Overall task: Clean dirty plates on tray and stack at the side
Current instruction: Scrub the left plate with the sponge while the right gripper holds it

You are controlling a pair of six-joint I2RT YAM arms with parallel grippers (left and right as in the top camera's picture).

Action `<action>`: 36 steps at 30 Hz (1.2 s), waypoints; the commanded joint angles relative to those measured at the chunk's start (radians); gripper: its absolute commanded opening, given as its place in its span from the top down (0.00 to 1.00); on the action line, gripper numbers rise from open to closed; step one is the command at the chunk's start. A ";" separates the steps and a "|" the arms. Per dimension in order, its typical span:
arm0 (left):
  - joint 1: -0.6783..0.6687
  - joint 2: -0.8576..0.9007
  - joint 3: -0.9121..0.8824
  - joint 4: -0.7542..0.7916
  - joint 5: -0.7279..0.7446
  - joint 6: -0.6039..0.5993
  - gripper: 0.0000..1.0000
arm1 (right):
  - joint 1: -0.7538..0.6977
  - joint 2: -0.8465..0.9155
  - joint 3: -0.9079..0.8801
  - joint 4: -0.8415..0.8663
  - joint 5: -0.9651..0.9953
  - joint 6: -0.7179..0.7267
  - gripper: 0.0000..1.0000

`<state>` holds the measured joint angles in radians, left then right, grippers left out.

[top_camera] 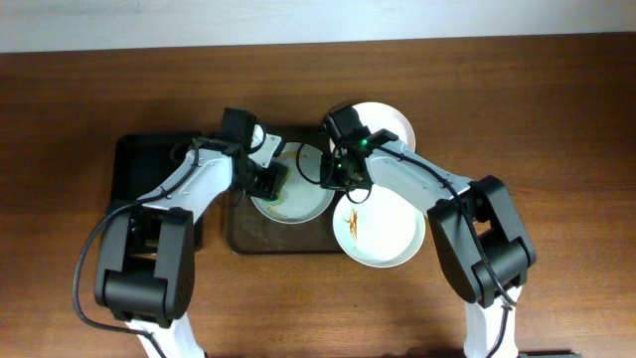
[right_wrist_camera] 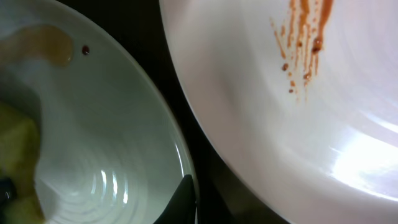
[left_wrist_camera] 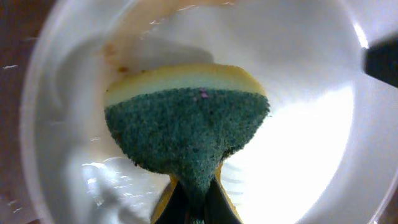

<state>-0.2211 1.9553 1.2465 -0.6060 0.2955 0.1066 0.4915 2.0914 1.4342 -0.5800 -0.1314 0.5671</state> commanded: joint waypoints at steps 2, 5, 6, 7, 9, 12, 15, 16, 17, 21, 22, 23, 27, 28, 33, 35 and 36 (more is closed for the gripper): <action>-0.005 0.023 0.114 -0.058 0.123 0.086 0.99 | 0.008 -0.007 -0.011 -0.003 0.013 -0.009 0.96; -0.003 0.045 0.114 0.084 -0.008 0.018 0.99 | 0.008 -0.007 -0.011 -0.007 0.013 -0.009 0.96; -0.003 0.058 0.114 0.108 -0.008 0.018 0.99 | 0.008 -0.007 -0.011 -0.007 0.013 -0.009 0.96; -0.003 0.072 0.114 0.130 -0.008 0.018 0.99 | 0.008 -0.007 -0.011 -0.007 0.013 -0.009 0.96; -0.005 0.117 0.114 0.120 -0.008 0.013 0.99 | 0.008 -0.007 -0.011 -0.007 0.013 -0.009 0.96; -0.005 0.143 0.114 0.038 -0.009 0.014 0.99 | 0.008 -0.007 -0.011 -0.007 0.013 -0.009 0.96; -0.005 0.145 0.116 -0.109 -0.061 -0.009 0.99 | 0.008 -0.007 -0.011 -0.007 0.013 -0.009 0.96; -0.002 0.145 0.118 -0.159 -0.060 -0.039 0.99 | 0.008 -0.007 -0.011 -0.007 0.013 -0.009 0.96; 0.004 0.145 0.127 -0.203 -0.056 -0.084 0.99 | 0.008 -0.007 -0.011 -0.007 0.012 -0.009 0.96; 0.059 0.145 0.238 -0.390 -0.004 -0.144 0.99 | 0.008 -0.007 -0.011 -0.008 0.012 -0.009 0.96; 0.068 0.145 0.277 -0.399 -0.002 -0.145 0.99 | 0.008 -0.007 -0.011 -0.008 0.012 -0.009 0.96; 0.071 0.145 0.314 -0.388 -0.003 -0.144 0.99 | 0.008 -0.007 -0.011 -0.008 0.012 -0.009 0.96; 0.043 0.159 0.369 -0.215 0.106 -0.052 0.99 | 0.008 -0.007 -0.011 -0.008 0.012 -0.009 0.96; 0.024 0.176 0.369 -0.210 0.106 -0.024 0.99 | 0.008 -0.007 -0.011 -0.008 0.013 -0.009 0.96; -0.061 0.240 0.369 -0.241 0.109 0.082 0.99 | 0.008 -0.007 -0.011 -0.008 0.013 -0.009 0.96; -0.061 0.268 0.369 -0.237 0.106 0.082 0.99 | 0.008 -0.007 -0.011 -0.007 0.013 -0.009 0.96; -0.058 0.282 0.369 -0.236 0.089 0.078 0.99 | 0.008 -0.007 -0.011 -0.007 0.013 -0.009 0.96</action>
<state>-0.2813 2.1921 1.6085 -0.8436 0.3897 0.1574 0.4995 2.0914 1.4334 -0.5865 -0.1490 0.5503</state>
